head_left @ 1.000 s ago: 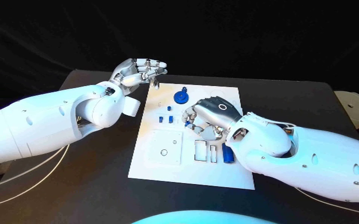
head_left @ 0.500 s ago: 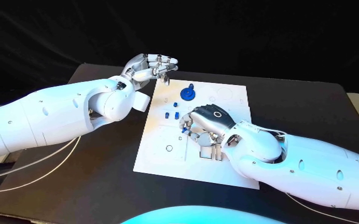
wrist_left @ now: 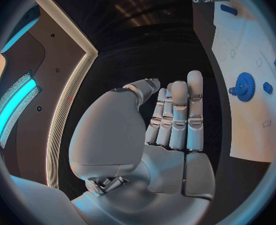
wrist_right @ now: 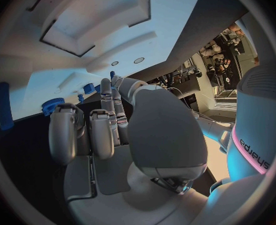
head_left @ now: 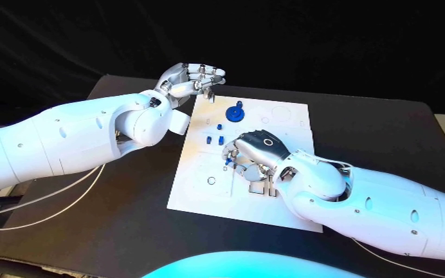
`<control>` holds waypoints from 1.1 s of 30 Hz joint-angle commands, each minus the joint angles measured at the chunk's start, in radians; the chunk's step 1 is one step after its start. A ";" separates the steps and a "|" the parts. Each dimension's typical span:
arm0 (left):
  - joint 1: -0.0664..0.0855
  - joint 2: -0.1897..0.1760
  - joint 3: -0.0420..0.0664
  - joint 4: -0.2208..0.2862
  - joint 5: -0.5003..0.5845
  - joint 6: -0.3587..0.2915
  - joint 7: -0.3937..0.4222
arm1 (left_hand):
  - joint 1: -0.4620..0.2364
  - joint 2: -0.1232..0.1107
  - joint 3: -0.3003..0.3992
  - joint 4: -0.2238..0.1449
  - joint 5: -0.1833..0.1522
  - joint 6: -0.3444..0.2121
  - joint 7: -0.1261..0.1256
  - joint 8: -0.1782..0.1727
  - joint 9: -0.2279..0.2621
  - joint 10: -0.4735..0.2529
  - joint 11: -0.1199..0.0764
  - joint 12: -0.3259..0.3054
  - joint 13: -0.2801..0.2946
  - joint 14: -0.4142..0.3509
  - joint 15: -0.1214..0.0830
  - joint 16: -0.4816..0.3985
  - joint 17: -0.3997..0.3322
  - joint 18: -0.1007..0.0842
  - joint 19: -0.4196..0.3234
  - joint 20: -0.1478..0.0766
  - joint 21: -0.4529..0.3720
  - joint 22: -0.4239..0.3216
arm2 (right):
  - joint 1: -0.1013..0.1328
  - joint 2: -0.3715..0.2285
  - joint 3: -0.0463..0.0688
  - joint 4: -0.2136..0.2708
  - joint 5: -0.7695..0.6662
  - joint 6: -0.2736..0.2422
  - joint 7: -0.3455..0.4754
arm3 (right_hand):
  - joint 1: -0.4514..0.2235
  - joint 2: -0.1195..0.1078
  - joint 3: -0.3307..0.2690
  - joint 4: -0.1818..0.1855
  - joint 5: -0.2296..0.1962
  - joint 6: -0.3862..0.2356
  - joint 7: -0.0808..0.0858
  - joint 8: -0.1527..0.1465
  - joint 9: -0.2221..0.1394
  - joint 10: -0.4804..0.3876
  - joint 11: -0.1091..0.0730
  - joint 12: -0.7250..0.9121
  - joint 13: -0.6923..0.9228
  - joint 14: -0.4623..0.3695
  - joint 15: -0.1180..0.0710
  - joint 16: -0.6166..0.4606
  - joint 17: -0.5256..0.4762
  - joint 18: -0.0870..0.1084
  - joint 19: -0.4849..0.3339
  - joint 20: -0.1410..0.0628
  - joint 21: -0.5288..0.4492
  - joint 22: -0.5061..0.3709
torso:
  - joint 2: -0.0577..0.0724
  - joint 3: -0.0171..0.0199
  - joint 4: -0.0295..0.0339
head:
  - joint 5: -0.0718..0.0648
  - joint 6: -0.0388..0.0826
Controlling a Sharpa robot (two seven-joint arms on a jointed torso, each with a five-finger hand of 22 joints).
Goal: Assemble the parts on the task board
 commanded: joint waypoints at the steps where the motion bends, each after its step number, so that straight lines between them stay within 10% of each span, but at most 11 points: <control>1: 0.000 0.002 0.001 0.001 0.006 0.018 0.004 | 0.001 0.010 -0.005 -0.002 0.002 -0.008 0.000 -0.004 -0.002 -0.008 0.002 0.007 0.002 -0.009 0.001 -0.003 -0.001 0.006 -0.005 0.000 -0.004 -0.001 | -0.001 0.003 -0.001 -0.002 -0.006 0.025 0.008 | -0.009 0.000 0.001 -0.006 0.002 0.008 0.002 0.002 0.001 0.000 -0.002 -0.004 0.000 0.059 -0.007 0.004 0.028 -0.014 0.023 -0.007 0.002 0.160 | 0.003 0.0003 -0.0009 | 0.002 -0.001; 33: 0.000 0.003 0.001 -0.001 0.006 0.022 0.000 | 0.000 0.011 -0.006 -0.002 0.002 -0.008 0.000 -0.003 -0.002 -0.009 0.001 0.009 0.002 -0.010 0.001 -0.004 -0.002 0.006 -0.005 0.000 -0.005 -0.002 | -0.007 0.018 -0.006 -0.017 -0.006 0.084 0.000 | -0.017 0.002 0.001 -0.007 -0.003 0.007 0.002 0.003 0.003 0.001 -0.002 -0.006 0.000 0.059 -0.006 0.004 0.028 -0.014 0.023 -0.006 0.002 0.160 | 0.001 -0.0010 0.0005 | 0.013 -0.024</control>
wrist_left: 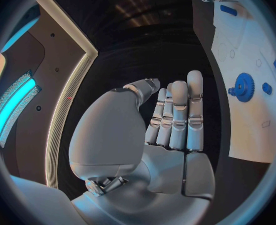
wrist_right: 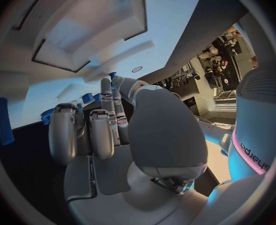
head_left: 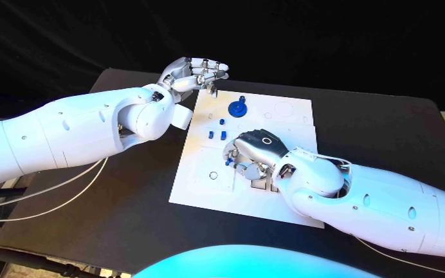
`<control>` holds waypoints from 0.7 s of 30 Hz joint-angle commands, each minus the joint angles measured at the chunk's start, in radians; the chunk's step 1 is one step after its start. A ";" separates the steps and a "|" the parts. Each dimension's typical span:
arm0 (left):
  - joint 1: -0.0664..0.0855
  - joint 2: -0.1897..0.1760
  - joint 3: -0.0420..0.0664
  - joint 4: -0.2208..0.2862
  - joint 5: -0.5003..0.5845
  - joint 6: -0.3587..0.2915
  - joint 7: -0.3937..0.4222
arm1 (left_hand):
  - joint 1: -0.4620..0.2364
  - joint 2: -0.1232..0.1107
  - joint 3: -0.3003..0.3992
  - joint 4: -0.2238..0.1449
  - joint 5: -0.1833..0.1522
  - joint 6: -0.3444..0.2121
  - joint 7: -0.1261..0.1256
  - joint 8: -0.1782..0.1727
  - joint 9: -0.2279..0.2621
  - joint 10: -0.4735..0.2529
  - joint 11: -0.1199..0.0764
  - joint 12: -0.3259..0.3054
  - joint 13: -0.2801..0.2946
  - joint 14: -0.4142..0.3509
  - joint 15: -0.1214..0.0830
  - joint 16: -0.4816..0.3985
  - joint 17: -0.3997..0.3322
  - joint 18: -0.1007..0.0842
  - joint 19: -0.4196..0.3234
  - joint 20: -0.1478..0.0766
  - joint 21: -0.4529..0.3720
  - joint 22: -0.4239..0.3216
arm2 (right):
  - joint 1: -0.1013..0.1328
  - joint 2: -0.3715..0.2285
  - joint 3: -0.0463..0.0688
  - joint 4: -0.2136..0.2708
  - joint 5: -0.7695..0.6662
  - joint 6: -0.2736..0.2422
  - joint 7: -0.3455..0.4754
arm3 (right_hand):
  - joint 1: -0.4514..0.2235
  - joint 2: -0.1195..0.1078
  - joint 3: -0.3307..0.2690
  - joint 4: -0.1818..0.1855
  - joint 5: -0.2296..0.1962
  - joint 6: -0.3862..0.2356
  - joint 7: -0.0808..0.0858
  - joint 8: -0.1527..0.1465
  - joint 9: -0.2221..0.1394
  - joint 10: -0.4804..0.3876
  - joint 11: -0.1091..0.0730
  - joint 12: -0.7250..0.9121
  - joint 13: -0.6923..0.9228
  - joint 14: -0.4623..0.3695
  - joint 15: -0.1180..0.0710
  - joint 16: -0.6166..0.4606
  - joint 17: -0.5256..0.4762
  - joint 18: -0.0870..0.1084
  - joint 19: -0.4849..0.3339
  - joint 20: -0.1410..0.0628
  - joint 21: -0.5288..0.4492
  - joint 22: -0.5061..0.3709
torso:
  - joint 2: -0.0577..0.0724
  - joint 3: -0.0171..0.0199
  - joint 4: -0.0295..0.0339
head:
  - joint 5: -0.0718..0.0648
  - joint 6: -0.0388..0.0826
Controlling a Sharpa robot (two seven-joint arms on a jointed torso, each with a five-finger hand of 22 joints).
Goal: Assemble the parts on the task board
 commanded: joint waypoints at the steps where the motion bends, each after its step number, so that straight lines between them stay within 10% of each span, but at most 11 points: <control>1: 0.000 0.002 0.001 0.001 0.005 0.018 0.003 | 0.000 0.011 -0.006 -0.002 0.002 -0.008 0.000 -0.003 -0.001 -0.004 -0.001 0.003 0.001 -0.006 -0.003 -0.004 -0.001 0.006 -0.005 0.000 -0.005 -0.001 | -0.001 0.002 -0.001 -0.002 -0.007 0.037 -0.002 | -0.010 0.004 0.002 -0.006 -0.004 0.005 -0.003 0.003 0.000 0.001 -0.005 -0.007 0.000 0.059 -0.006 0.004 0.029 -0.014 0.022 -0.006 0.000 0.159 | -0.001 0.0004 -0.0006 | 0.001 -0.002; 21: 0.000 0.000 0.001 0.001 0.005 0.017 0.000 | 0.001 0.012 -0.006 -0.002 0.002 -0.008 0.000 -0.003 -0.001 -0.005 -0.001 0.004 0.001 -0.007 -0.003 -0.005 -0.002 0.007 -0.006 0.001 -0.006 -0.002 | -0.002 0.018 -0.006 -0.016 -0.008 0.068 -0.009 | -0.051 -0.006 0.004 -0.010 -0.010 -0.022 0.006 -0.011 -0.001 -0.020 0.005 -0.030 -0.006 0.058 0.001 0.003 0.024 -0.013 0.019 -0.001 -0.009 0.157 | -0.001 0.0006 -0.0012 | 0.001 0.000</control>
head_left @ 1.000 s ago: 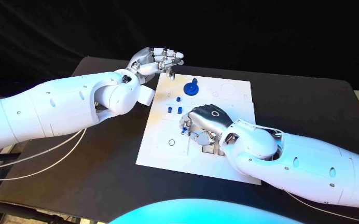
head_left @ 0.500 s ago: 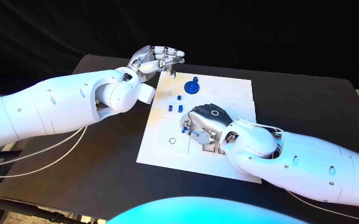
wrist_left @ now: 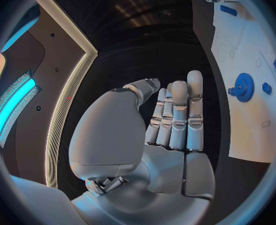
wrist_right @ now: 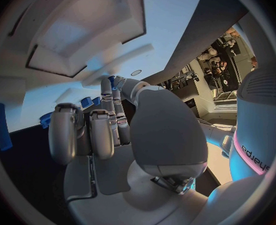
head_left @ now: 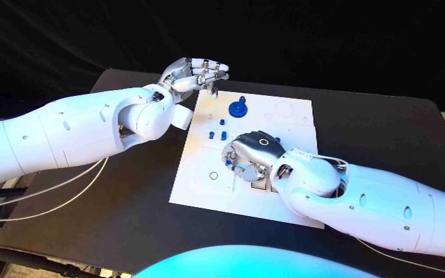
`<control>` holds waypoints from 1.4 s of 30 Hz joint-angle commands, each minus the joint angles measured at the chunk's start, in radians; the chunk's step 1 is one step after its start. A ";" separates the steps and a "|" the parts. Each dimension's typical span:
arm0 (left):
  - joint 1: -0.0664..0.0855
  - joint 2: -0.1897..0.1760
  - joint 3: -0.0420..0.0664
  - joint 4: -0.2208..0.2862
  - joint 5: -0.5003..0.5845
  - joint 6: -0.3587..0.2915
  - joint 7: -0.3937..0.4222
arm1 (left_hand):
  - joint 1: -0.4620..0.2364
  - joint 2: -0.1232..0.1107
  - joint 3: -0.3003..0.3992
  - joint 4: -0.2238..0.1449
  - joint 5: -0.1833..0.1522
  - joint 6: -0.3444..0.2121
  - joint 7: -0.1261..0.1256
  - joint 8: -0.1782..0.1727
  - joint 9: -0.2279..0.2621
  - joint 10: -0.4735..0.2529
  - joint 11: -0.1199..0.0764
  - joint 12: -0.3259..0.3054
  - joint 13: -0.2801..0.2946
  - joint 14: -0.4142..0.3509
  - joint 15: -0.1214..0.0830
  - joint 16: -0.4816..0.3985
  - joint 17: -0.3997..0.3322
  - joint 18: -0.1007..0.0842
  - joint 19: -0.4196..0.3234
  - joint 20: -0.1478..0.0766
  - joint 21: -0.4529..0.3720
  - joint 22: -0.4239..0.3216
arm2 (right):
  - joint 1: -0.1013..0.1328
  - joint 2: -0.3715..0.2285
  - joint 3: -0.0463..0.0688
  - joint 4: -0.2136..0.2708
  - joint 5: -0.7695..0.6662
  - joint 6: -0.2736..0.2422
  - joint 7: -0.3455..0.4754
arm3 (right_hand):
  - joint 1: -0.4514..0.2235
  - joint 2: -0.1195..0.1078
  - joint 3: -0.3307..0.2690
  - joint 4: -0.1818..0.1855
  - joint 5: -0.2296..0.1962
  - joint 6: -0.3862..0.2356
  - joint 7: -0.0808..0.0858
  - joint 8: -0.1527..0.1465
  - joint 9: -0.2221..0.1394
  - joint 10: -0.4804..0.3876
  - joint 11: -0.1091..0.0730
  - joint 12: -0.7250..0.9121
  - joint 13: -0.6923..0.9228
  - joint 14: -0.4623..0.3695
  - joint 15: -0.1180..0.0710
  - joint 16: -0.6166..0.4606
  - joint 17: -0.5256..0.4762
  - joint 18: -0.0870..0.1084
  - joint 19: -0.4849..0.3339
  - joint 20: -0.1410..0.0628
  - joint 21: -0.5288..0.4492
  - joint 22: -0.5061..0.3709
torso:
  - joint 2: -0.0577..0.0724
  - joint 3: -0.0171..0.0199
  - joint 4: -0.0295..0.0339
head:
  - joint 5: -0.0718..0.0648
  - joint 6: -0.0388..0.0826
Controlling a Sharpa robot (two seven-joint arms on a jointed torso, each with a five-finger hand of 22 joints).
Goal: Assemble the parts on the task board
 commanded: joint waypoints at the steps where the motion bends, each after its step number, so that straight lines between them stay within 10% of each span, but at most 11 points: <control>1: 0.000 0.001 0.001 0.002 0.005 0.016 0.003 | 0.001 0.012 -0.006 -0.002 0.002 -0.008 0.000 -0.003 -0.001 -0.005 -0.001 0.004 0.002 -0.007 -0.003 -0.005 -0.001 0.007 -0.006 0.001 -0.006 -0.002 | -0.003 0.000 -0.003 -0.003 -0.007 0.040 -0.008 | -0.018 -0.005 0.002 -0.007 -0.003 -0.013 0.002 -0.007 -0.001 -0.012 0.006 -0.008 -0.003 0.058 0.002 0.003 0.025 -0.013 0.019 0.000 -0.005 0.157 | 0.000 0.0000 0.0000 | -0.001 -0.001; 11: 0.000 -0.001 0.001 0.002 0.005 0.018 -0.001 | 0.001 0.012 -0.006 -0.002 0.002 -0.008 0.000 -0.003 -0.001 -0.005 -0.001 0.004 0.002 -0.007 -0.003 -0.005 -0.001 0.007 -0.006 0.001 -0.006 -0.002 | -0.003 -0.008 -0.004 0.003 -0.011 0.004 -0.016 | -0.065 -0.038 -0.001 -0.004 0.009 -0.069 0.031 -0.048 -0.018 -0.086 0.036 -0.046 -0.024 0.055 0.027 0.000 0.016 -0.005 0.002 0.020 -0.051 0.139 | 0.000 0.0006 -0.0007 | -0.004 0.002; 28: 0.000 -0.007 0.000 0.001 0.005 0.022 -0.003 | 0.002 0.014 -0.006 -0.003 0.002 -0.008 0.000 -0.003 -0.002 -0.007 -0.001 0.007 0.003 -0.007 -0.003 -0.006 -0.002 0.007 -0.006 0.001 -0.008 -0.002 | 0.023 -0.129 0.012 0.116 -0.012 -0.116 -0.026 | -0.080 -0.059 -0.014 -0.007 0.009 -0.090 0.029 -0.066 -0.026 -0.106 0.038 -0.039 -0.031 0.052 0.030 -0.003 0.009 -0.001 -0.003 0.026 -0.067 0.132 | -0.002 0.0004 -0.0034 | -0.023 0.019; 42: 0.000 -0.012 -0.002 0.001 0.005 0.025 0.000 | 0.002 0.014 -0.006 -0.004 0.002 -0.008 -0.001 -0.003 -0.002 -0.007 -0.001 0.008 0.003 -0.008 -0.003 -0.007 -0.003 0.007 -0.006 0.001 -0.008 -0.003 | 0.127 -0.313 0.029 0.103 0.176 0.075 0.010 | -0.108 -0.084 -0.078 0.008 0.042 -0.108 0.020 -0.087 -0.033 -0.130 0.032 -0.034 -0.039 0.053 0.026 0.000 0.013 0.003 -0.010 0.024 -0.089 0.124 | -0.007 -0.0030 -0.0126 | -0.052 0.041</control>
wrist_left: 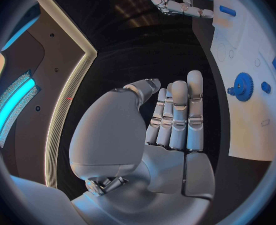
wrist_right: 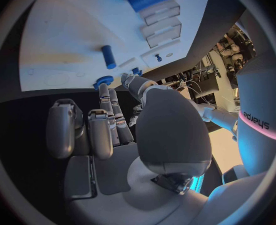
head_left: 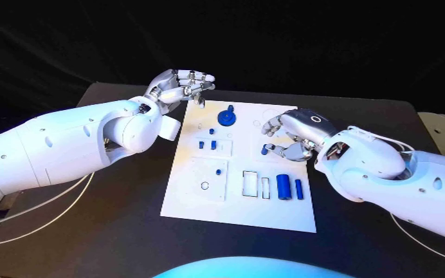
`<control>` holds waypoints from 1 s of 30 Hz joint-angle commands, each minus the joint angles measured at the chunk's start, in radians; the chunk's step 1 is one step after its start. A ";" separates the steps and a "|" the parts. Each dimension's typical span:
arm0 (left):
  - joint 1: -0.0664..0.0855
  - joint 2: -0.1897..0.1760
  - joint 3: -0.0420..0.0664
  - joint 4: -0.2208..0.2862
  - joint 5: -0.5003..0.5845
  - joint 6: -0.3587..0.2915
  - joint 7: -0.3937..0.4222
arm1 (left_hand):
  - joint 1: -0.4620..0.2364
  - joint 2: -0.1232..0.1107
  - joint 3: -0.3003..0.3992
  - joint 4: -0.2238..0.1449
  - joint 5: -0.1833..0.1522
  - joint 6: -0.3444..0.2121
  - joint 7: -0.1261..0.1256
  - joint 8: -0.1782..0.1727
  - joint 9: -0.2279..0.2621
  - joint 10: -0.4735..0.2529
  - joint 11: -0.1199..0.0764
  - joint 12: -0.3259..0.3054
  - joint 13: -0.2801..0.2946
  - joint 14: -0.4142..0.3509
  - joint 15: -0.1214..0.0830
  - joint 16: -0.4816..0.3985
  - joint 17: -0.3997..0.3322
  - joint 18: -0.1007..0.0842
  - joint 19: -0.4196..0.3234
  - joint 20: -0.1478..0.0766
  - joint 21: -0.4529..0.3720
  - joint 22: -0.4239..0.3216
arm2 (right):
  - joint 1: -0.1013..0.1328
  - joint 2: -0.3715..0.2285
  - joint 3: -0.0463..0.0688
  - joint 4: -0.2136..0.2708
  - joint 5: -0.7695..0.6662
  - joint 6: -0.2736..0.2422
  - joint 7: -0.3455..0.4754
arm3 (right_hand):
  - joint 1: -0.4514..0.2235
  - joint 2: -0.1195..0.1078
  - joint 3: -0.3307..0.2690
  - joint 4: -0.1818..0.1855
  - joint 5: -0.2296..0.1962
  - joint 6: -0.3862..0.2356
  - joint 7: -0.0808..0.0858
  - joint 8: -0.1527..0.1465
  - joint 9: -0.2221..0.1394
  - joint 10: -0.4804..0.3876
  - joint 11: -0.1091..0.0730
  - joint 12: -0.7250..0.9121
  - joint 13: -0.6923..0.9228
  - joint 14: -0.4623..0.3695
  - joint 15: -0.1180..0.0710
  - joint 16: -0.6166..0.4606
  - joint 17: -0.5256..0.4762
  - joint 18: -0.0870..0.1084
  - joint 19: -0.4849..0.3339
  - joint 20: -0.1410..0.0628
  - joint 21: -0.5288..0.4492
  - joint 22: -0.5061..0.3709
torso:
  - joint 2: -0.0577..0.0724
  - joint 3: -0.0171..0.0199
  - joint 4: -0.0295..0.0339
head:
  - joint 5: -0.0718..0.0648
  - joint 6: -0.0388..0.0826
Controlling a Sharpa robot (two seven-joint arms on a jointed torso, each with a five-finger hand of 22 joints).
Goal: Assemble the parts on the task board
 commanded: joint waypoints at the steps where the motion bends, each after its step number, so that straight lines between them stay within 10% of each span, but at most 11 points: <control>1: 0.000 0.001 0.000 0.001 0.004 0.018 0.008 | -0.002 0.010 -0.003 -0.001 0.002 -0.008 -0.001 -0.003 -0.001 -0.007 -0.001 0.003 0.002 -0.004 0.000 -0.006 -0.002 0.007 -0.006 0.001 -0.004 -0.001 | 0.006 -0.011 -0.001 -0.010 0.061 0.114 0.019 | -0.002 -0.007 -0.018 0.001 0.005 -0.009 -0.001 -0.007 -0.002 -0.015 0.001 0.003 -0.002 0.052 0.004 0.000 0.011 0.005 -0.010 0.002 -0.017 0.119 | -0.001 -0.0011 -0.0026 | -0.002 0.002; 30: 0.000 0.003 -0.001 -0.003 0.004 0.023 0.009 | -0.002 0.011 -0.004 -0.001 0.002 -0.007 -0.001 -0.002 -0.001 -0.008 -0.001 0.005 0.002 -0.004 0.000 -0.007 -0.003 0.007 -0.006 0.001 -0.005 -0.002 | 0.000 0.086 -0.014 -0.092 0.015 0.159 0.024 | 0.050 0.048 -0.015 0.004 -0.016 0.013 -0.011 -0.009 -0.002 0.047 -0.013 0.046 -0.004 0.051 -0.008 -0.005 -0.001 -0.001 0.007 -0.008 0.010 0.133 | -0.001 -0.0014 -0.0006 | 0.007 -0.010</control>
